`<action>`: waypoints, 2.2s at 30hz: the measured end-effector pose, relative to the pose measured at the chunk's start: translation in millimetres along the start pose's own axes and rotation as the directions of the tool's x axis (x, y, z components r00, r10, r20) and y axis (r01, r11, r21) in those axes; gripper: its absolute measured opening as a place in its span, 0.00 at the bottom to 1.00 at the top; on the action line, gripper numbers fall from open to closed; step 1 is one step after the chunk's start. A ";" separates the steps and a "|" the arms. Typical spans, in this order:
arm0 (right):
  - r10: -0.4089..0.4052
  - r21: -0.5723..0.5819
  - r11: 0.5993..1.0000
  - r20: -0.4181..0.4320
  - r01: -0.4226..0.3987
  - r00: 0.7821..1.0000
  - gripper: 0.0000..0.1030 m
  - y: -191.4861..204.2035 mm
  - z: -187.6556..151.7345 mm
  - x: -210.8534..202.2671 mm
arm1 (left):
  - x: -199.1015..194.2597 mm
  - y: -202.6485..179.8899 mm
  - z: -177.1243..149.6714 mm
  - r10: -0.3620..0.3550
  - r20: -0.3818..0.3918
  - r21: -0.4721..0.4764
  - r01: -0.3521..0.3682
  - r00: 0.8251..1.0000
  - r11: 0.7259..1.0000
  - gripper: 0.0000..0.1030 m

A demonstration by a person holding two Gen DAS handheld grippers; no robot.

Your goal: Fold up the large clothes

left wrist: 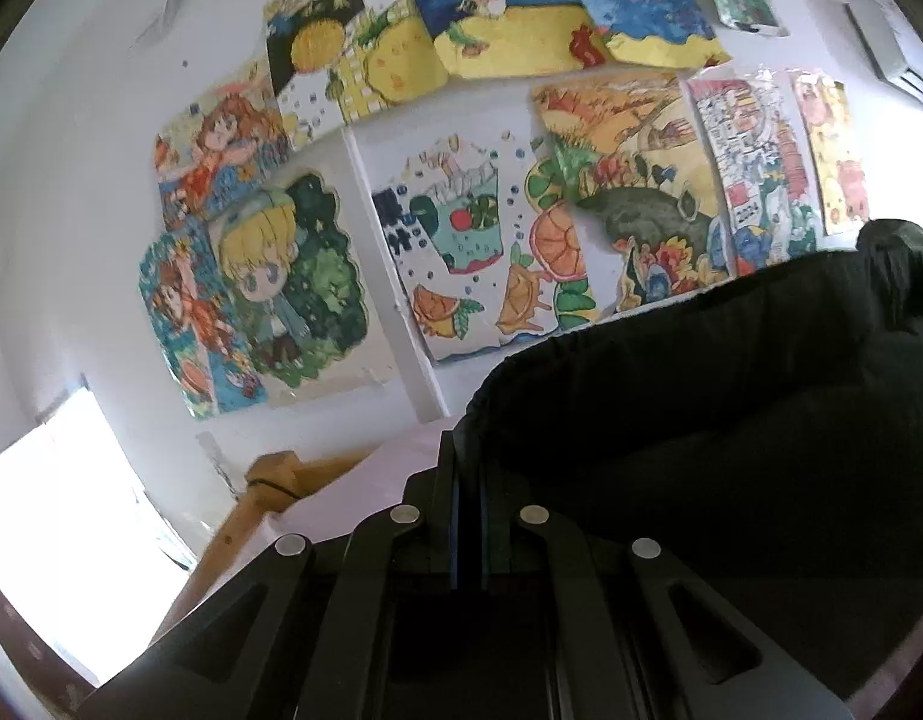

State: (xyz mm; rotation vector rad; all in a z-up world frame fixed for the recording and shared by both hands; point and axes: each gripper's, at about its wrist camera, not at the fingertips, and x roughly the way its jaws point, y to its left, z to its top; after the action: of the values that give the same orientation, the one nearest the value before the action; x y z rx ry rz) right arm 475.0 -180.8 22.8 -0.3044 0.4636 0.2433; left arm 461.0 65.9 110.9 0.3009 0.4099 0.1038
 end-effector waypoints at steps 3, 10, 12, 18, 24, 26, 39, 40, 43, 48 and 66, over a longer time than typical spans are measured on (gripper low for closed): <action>0.010 0.034 0.999 -0.028 -0.009 1.000 0.07 -1.1 -3.5 26.5 | 18.9 -1.8 -3.5 0.000 -0.017 -0.011 0.000 1.000 1.000 0.03; 0.009 0.025 1.000 -0.066 -0.008 0.998 0.07 4.0 -15.7 67.4 | 61.7 -7.2 -12.7 -0.008 -0.057 -0.006 0.007 0.998 1.000 0.03; 0.013 0.028 1.000 -0.078 -0.011 0.997 0.07 5.4 -19.5 78.2 | 73.4 -9.1 -17.0 -0.014 -0.076 -0.013 0.013 0.997 1.000 0.03; 0.025 0.000 1.000 -0.124 -0.025 0.992 0.07 13.2 -33.5 110.5 | 98.6 -11.8 -31.4 -0.034 -0.119 -0.018 0.032 0.992 0.999 0.03; 0.023 -0.027 0.999 -0.161 -0.028 0.987 0.08 20.5 -47.5 132.2 | 121.3 -9.7 -39.2 -0.092 -0.171 -0.062 0.082 0.981 0.995 0.03; 0.025 -0.032 0.999 -0.175 -0.031 0.984 0.08 22.1 -51.5 138.7 | 125.7 -12.1 -41.5 -0.096 -0.184 -0.058 0.087 0.978 0.995 0.03; 0.122 0.005 0.992 -0.276 -0.125 0.953 0.10 27.2 -75.6 168.6 | 154.8 -21.3 -57.0 -0.124 -0.298 -0.058 0.111 0.947 0.992 0.04; 0.137 0.014 0.990 -0.290 -0.139 0.947 0.10 27.0 -78.2 172.0 | 156.8 -21.1 -58.2 -0.129 -0.305 -0.063 0.115 0.944 0.991 0.04; 0.158 0.037 0.987 -0.301 -0.154 0.941 0.11 25.3 -81.5 176.1 | 159.0 -18.6 -60.9 -0.144 -0.309 -0.088 0.122 0.940 0.989 0.05; 0.165 0.050 0.986 -0.292 -0.158 0.942 0.11 23.2 -80.5 174.2 | 156.4 -15.1 -62.2 -0.166 -0.297 -0.112 0.139 0.940 0.984 0.05; 0.136 0.047 0.991 -0.265 -0.129 0.955 0.17 22.1 -83.4 167.3 | 153.8 -14.9 -63.2 -0.181 -0.292 -0.116 0.153 0.939 0.981 0.09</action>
State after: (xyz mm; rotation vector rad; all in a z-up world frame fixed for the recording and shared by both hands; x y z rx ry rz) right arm 580.2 -161.9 -132.1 -0.2790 0.7560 0.3279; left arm 576.3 93.1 -6.8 0.1572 0.7307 0.0009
